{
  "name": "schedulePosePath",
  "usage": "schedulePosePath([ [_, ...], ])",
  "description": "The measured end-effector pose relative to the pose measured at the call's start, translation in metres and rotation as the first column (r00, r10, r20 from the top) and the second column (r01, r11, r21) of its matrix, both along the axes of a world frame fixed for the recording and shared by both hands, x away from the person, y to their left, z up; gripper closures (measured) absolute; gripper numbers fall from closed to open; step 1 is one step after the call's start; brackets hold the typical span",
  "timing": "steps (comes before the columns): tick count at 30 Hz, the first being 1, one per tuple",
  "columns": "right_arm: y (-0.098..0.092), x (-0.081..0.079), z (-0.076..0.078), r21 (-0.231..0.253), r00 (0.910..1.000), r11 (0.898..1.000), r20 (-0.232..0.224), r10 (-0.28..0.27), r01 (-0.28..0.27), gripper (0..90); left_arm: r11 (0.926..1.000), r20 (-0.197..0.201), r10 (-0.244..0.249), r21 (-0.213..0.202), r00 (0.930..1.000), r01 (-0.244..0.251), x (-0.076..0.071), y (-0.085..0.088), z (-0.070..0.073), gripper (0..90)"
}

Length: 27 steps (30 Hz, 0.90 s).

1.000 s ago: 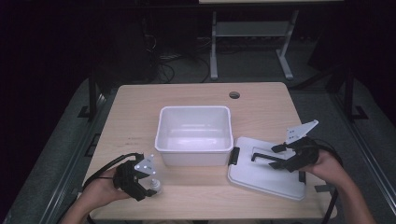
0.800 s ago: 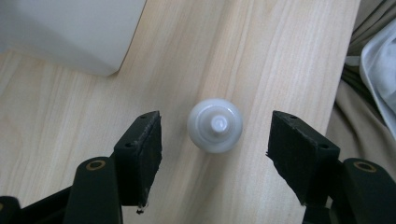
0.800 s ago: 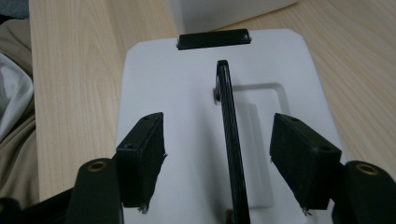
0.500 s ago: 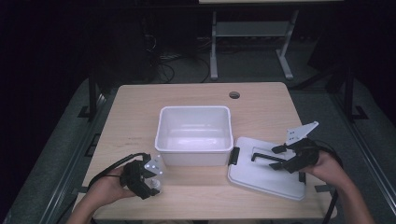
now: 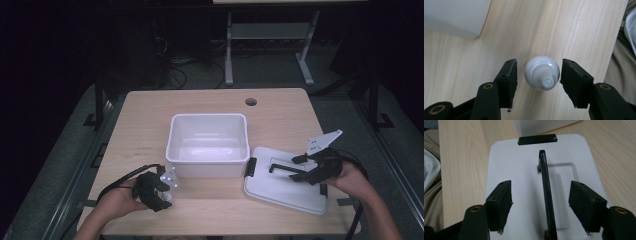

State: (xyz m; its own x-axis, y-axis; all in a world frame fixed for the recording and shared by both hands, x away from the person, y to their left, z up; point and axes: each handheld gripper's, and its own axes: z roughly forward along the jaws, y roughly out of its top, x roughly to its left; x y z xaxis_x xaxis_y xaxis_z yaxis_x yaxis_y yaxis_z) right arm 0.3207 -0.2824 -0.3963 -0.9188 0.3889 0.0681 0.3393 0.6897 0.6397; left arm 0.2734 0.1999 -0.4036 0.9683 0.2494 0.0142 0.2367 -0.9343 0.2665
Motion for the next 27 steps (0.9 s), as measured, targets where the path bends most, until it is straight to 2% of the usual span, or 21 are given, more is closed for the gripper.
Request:
schedulePosePath([
  [14,-0.0007,0.0004,0.0001,0.005,1.0000,1.000,0.006,0.001,-0.001,33.6,0.9999,-0.019,-0.007,0.013,0.9998,0.007,0.0021,-0.0016,-0.0031,52.5],
  [27,-0.0012,0.0000,0.0005,0.008,1.0000,1.000,0.008,0.000,0.000,33.6,0.9998,-0.019,-0.010,-0.016,0.9998,0.010,0.0006,0.0001,-0.0034,55.2],
])
